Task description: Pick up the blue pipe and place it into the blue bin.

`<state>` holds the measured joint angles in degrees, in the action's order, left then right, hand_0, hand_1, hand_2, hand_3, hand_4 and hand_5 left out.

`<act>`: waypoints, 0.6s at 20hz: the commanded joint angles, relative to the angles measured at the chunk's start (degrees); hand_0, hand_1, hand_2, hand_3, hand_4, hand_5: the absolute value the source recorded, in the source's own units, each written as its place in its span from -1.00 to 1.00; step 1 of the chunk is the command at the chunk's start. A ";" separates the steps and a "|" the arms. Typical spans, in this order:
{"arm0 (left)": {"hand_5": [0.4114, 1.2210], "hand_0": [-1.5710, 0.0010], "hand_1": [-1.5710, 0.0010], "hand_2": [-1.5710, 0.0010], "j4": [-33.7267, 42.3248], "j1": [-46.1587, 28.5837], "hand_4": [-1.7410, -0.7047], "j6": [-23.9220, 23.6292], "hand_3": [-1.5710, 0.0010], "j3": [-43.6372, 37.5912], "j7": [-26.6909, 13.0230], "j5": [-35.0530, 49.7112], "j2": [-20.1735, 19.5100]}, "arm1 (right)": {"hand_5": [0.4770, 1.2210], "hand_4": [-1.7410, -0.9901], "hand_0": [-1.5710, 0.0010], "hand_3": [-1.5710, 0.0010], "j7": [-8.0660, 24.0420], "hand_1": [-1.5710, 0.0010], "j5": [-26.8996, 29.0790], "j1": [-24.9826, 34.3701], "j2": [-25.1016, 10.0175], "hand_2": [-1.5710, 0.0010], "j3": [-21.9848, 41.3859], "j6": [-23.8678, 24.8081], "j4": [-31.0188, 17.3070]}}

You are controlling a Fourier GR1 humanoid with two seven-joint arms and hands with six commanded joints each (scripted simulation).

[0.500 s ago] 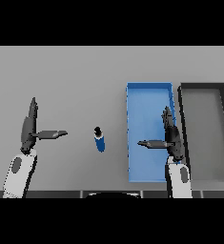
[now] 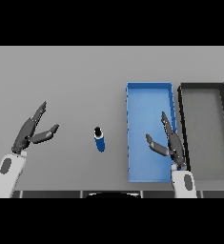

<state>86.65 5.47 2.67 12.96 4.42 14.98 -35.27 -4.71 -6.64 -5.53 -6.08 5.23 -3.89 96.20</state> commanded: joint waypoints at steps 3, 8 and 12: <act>-0.55 1.00 1.00 1.00 0.13 -0.04 0.28 2.83 1.00 0.22 0.18 0.80 -1.60 | -0.63 0.43 1.00 1.00 1.26 1.00 -2.99 -0.57 -0.15 1.00 1.39 1.10 0.84; -0.58 1.00 1.00 1.00 3.70 -2.26 0.24 7.38 1.00 2.53 2.07 1.92 -2.48 | -0.67 0.48 1.00 1.00 2.24 1.00 -2.83 0.45 -1.02 1.00 0.69 1.24 1.12; -0.75 1.00 1.00 1.00 8.65 -4.20 0.19 10.78 1.00 7.12 0.65 1.11 -2.46 | -0.64 0.43 1.00 1.00 0.79 1.00 -3.91 0.27 -0.78 1.00 1.82 0.92 0.55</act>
<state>95.31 1.25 13.55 20.13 5.13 16.07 -37.69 -3.86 -10.56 -5.26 -6.82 7.08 -3.00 96.74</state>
